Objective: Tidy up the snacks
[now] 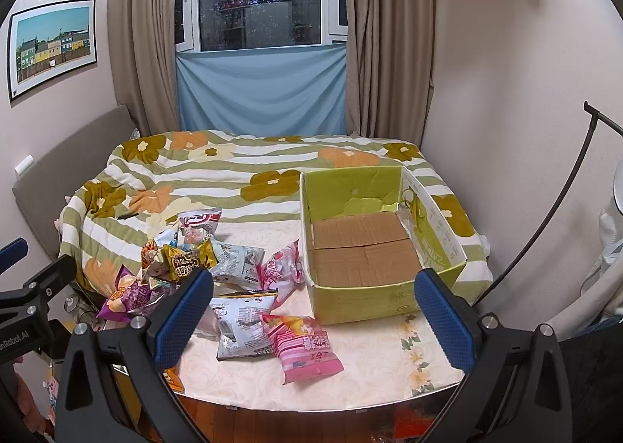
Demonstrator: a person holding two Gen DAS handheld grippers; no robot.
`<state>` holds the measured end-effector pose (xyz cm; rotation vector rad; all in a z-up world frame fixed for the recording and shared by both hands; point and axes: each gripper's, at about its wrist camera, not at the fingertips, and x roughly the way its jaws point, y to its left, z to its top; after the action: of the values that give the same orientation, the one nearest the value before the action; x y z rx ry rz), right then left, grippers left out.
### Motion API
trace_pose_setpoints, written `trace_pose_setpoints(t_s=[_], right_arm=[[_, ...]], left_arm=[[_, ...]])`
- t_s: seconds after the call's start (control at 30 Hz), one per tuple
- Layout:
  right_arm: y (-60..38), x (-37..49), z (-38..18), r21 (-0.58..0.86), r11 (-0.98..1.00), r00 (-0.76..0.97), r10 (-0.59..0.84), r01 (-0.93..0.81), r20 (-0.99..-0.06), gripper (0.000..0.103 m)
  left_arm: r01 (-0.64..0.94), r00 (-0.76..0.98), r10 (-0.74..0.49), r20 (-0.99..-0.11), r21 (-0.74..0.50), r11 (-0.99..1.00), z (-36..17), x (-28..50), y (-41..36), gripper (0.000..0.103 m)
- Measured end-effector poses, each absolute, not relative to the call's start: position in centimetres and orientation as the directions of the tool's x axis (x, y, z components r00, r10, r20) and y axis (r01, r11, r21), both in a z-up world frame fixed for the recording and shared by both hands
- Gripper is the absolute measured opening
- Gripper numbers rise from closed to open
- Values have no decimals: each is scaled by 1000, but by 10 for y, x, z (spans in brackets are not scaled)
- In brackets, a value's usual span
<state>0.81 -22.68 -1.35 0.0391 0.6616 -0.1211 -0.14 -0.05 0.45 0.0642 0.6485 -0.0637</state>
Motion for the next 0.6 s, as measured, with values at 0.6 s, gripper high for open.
trace_pose_setpoints(t_s=[0.6], right_arm=[[-228,8,-14,-3,992,782,-100,125,-615,103]], left_arm=[[80,795,-40,-606,39,996,3,-3,-5,102]])
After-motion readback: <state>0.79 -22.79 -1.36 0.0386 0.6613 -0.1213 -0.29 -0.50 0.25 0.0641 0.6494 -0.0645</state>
